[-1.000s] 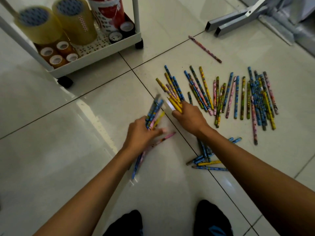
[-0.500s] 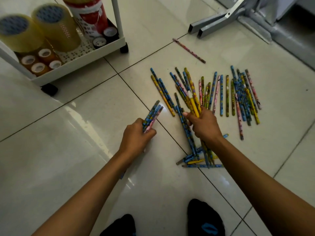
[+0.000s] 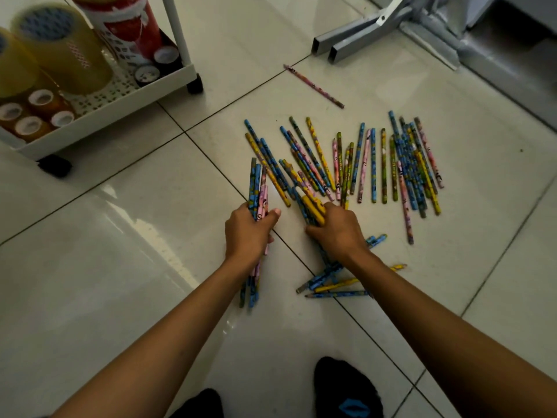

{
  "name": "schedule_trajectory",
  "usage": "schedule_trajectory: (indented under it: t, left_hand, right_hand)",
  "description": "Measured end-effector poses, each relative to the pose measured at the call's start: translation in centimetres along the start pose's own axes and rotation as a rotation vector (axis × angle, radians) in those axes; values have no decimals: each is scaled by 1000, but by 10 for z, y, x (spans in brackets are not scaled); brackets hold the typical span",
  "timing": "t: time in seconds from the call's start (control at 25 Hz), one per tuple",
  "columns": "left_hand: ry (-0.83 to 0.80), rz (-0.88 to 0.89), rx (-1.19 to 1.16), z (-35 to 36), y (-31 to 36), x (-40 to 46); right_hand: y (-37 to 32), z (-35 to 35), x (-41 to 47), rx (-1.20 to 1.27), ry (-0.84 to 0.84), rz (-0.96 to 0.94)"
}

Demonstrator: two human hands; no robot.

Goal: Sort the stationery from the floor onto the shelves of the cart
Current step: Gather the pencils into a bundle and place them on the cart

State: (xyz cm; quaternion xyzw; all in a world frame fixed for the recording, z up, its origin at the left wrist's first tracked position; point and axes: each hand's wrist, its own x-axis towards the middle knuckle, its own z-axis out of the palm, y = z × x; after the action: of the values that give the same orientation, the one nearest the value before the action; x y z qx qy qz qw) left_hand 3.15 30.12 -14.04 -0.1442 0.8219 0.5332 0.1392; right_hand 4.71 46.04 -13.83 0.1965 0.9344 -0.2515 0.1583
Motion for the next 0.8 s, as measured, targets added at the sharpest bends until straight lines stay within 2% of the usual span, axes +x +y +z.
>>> schedule_trajectory:
  t: [0.12, 0.32, 0.48, 0.68, 0.8]
  left_hand:
    - [-31, -40, -6, 11, -2, -4]
    - [-10, -64, -92, 25, -1, -4]
    - [31, 40, 142, 38, 5, 6]
    - [22, 159, 456, 59, 18, 7]
    - [19, 167, 383, 55, 18, 5]
  right_hand:
    - [-1, -2, -1, 28, -15, -24]
    - [-11, -6, -6, 444, -83, -39]
    - [-7, -10, -1, 516, 62, 66]
    - [5, -21, 1, 762, 181, 169]
    - [3, -31, -3, 884, 167, 150]
